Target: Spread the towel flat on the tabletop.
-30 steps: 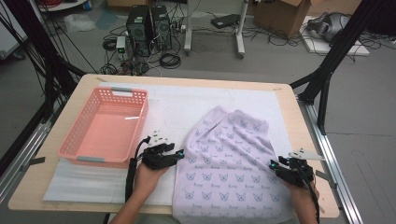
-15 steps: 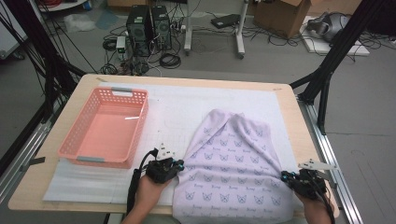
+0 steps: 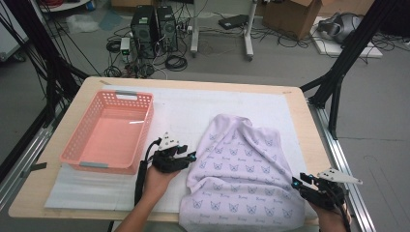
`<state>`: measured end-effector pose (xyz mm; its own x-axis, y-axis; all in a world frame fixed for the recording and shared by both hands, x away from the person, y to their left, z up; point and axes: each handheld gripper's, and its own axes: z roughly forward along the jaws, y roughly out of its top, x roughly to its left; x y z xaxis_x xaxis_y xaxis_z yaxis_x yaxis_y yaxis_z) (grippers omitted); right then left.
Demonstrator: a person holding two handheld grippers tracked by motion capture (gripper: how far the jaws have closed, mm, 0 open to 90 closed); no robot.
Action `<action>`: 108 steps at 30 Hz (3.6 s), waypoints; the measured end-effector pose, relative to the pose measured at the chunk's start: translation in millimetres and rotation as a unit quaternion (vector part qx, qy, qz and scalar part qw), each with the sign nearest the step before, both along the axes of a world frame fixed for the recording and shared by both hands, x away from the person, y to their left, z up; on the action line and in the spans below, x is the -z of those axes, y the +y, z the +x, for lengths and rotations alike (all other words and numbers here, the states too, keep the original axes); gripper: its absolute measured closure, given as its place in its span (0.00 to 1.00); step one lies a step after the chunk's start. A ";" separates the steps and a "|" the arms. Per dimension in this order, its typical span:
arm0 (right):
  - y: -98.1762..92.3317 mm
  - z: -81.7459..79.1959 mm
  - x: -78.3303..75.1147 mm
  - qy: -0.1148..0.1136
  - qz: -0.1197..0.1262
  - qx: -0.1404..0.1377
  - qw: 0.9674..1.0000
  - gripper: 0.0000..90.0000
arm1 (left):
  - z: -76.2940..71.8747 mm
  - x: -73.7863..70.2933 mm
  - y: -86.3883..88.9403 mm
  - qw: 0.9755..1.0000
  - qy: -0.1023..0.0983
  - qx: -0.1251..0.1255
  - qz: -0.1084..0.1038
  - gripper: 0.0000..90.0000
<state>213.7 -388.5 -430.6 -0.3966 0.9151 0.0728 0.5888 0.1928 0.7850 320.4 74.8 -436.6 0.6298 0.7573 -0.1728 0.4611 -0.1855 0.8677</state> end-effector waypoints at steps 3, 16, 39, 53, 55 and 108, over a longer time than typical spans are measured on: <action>-0.4 2.6 0.3 0.000 0.005 -0.001 1.000 0.59 | 17.6 1.2 -5.1 1.000 0.023 -0.008 0.000 0.64; 4.3 5.4 -0.1 0.008 0.021 -0.009 1.000 0.57 | 89.2 1.9 -47.8 0.998 0.052 -0.024 0.040 0.61; 0.0 3.6 -1.0 0.008 0.034 0.003 0.999 0.56 | 78.3 7.9 -113.2 0.991 0.033 0.025 0.126 0.91; 4.9 11.2 7.2 0.022 0.025 0.002 0.999 0.55 | 61.7 -2.3 -39.0 0.989 0.021 -0.108 0.098 0.83; 8.1 12.9 7.8 0.020 0.021 -0.001 1.000 0.55 | 56.8 -3.8 -32.1 0.990 0.015 -0.115 0.080 0.72; -8.0 12.6 1.5 -0.022 0.003 0.011 1.000 0.64 | 66.7 -2.9 -36.7 0.991 0.000 -0.111 0.070 0.58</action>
